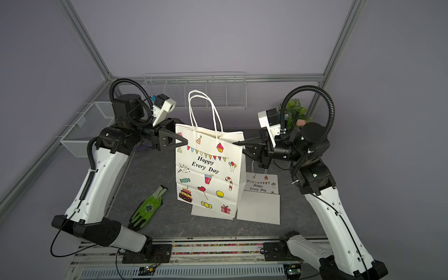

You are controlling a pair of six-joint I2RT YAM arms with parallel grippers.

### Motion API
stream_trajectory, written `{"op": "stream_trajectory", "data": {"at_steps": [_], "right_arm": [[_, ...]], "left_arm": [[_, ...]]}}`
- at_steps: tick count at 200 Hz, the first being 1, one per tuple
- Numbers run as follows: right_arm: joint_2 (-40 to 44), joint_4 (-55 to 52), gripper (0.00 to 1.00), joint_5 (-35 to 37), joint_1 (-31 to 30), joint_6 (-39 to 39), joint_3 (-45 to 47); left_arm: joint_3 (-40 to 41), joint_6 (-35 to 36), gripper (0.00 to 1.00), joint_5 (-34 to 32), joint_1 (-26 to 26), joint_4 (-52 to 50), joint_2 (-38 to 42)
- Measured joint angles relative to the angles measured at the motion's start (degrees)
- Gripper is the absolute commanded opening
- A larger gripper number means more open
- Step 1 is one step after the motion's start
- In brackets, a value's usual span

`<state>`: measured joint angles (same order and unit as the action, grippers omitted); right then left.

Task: Put away the paper bag
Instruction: Press the paper bag.

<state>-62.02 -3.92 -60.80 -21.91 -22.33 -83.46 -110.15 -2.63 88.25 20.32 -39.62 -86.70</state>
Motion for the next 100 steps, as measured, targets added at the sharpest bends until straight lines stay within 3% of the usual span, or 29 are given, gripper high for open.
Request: {"op": "stream_trajectory", "data": {"at_steps": [24,69,100], "right_arm": [[0.0,0.0,0.07,0.2,0.0,0.0,0.0],[0.2,-0.3,0.07,2.1,0.0,0.3,0.0],[0.2,-0.5,0.07,3.0,0.1,0.2,0.0]], "left_arm": [[0.1,0.3,0.33,0.1,0.6,0.1,0.2],[2.4,0.4,0.20,-0.4,0.6,0.1,3.7],[3.5,0.1,0.05,-1.5,0.7,0.1,6.2]]}}
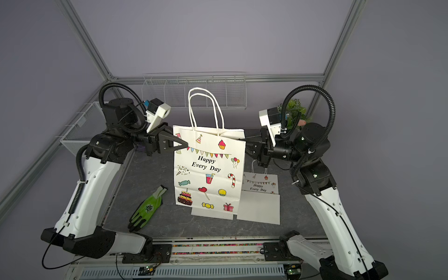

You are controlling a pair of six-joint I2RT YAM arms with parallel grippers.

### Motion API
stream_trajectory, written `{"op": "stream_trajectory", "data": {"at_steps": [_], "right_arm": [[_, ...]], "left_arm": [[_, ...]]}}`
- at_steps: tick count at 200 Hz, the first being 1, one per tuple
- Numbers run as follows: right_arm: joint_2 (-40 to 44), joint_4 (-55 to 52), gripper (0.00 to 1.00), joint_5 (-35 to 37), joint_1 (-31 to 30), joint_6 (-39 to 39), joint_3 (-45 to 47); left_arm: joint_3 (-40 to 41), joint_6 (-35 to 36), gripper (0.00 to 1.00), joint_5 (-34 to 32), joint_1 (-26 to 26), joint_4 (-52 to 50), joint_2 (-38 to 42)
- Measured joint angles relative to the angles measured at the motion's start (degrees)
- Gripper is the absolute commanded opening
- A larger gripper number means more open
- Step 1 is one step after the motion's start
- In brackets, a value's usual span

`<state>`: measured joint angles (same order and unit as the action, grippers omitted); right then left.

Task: Put away the paper bag
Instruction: Press the paper bag.

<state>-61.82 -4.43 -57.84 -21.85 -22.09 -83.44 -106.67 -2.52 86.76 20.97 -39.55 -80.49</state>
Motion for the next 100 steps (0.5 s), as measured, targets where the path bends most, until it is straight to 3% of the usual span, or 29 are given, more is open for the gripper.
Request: {"op": "stream_trajectory", "data": {"at_steps": [8,33,57,74,100], "right_arm": [[0.0,0.0,0.07,0.1,0.0,0.0,0.0],[0.0,-0.1,0.08,0.3,0.0,0.0,0.0],[0.0,-0.5,0.22,1.0,0.2,0.3,0.0],[0.0,-1.2,0.46,1.5,0.5,0.4,0.0],[0.9,-2.7,0.95,1.4,1.6,1.5,0.0]], "left_arm": [[0.2,-0.1,0.00,-0.4,0.0,0.0,0.4],[1.1,-0.9,0.00,-1.6,0.0,1.0,1.3],[1.3,-1.6,0.00,-2.2,0.0,1.6,1.3],[1.4,-1.8,0.00,-2.4,0.0,2.0,1.3],[1.4,-2.0,0.00,-2.5,-0.1,2.3,1.4]]}}
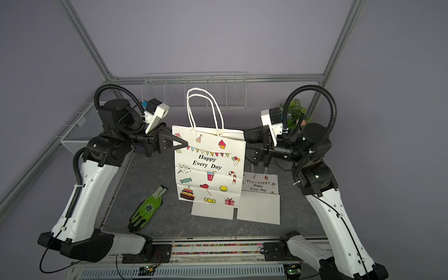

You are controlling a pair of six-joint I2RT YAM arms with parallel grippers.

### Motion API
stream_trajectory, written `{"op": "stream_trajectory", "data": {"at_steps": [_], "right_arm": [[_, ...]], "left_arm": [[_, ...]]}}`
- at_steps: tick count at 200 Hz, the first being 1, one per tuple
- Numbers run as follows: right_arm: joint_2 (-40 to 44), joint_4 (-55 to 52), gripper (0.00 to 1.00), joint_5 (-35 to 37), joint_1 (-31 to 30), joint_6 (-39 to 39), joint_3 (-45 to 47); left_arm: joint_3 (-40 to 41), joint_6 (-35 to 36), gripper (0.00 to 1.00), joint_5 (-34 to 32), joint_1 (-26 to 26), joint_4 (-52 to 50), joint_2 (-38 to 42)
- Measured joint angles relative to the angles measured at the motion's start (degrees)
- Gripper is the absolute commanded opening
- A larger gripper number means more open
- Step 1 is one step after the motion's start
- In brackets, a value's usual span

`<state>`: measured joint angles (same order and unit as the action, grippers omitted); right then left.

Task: Put away the paper bag
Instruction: Press the paper bag.

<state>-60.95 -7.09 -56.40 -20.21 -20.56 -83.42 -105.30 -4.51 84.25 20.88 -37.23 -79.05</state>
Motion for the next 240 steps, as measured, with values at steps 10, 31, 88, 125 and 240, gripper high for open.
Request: {"op": "stream_trajectory", "data": {"at_steps": [10,31,88,125,240], "right_arm": [[0.7,-0.9,0.93,0.0,0.8,0.6,0.0],[3.0,-2.3,0.89,0.0,2.8,1.5,0.2],[6.2,-1.9,0.89,-3.0,4.3,1.4,0.8],[4.9,1.2,0.89,-4.2,3.2,-0.2,1.9],[3.4,1.7,0.89,-8.6,-1.0,-0.3,1.8]], "left_arm": [[0.0,0.0,0.00,0.0,-0.2,0.1,0.1],[0.2,0.0,0.00,0.2,-0.7,0.2,0.7],[0.2,-0.1,0.00,1.4,-1.3,0.5,1.9],[0.2,-0.1,0.00,2.3,-1.3,0.5,1.9],[0.2,-1.1,0.00,2.1,-1.7,0.5,1.7]]}}
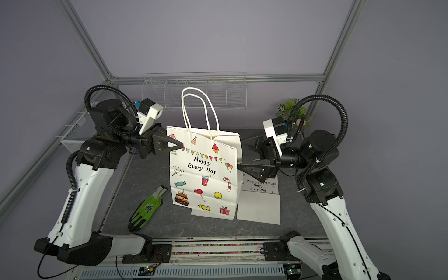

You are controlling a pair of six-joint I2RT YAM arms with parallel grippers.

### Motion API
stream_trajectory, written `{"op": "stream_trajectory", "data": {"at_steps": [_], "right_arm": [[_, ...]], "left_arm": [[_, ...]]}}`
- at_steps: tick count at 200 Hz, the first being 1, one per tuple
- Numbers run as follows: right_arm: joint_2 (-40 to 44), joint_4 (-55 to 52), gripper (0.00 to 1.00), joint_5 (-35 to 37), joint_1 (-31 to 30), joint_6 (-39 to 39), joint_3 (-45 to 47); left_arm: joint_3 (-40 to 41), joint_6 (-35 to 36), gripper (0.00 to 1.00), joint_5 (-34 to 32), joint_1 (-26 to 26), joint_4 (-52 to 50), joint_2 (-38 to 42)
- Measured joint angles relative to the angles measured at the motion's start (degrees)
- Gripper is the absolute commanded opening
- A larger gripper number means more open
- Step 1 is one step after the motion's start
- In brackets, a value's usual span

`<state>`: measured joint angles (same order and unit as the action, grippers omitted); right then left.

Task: Put away the paper bag
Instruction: Press the paper bag.

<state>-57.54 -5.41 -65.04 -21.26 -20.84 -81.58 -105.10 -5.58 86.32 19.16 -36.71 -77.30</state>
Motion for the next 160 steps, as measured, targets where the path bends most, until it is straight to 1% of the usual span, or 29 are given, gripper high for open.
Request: {"op": "stream_trajectory", "data": {"at_steps": [30,54,87,127,137,153,160], "right_arm": [[0.8,-0.3,0.89,-1.8,0.0,0.7,0.0],[0.5,-1.5,0.89,-1.9,-0.1,1.7,-0.6],[-3.0,-6.3,0.89,-0.6,-0.8,4.2,-3.3],[-7.3,-10.3,0.89,1.7,-3.2,5.6,-3.7],[-7.5,-11.1,0.91,2.3,-3.8,6.1,-3.7],[-7.5,-12.9,1.00,3.1,-4.6,7.5,-4.3],[-7.5,-13.5,0.96,3.6,-4.9,8.1,-4.8]], "left_arm": [[-0.5,-0.5,0.00,-1.6,-1.0,0.0,-0.1],[-3.0,-1.3,0.00,-2.5,-1.2,0.0,-1.2],[-5.6,-1.9,0.00,-3.0,-1.1,0.2,-2.5],[-5.7,-2.6,0.00,-4.0,-1.1,0.5,-2.7],[-5.7,-3.0,0.00,-4.3,-1.1,0.8,-2.8],[-5.7,-4.2,0.00,-5.2,-1.1,1.8,-2.8],[-5.5,-5.2,0.00,-5.7,-1.1,2.9,-2.8]]}}
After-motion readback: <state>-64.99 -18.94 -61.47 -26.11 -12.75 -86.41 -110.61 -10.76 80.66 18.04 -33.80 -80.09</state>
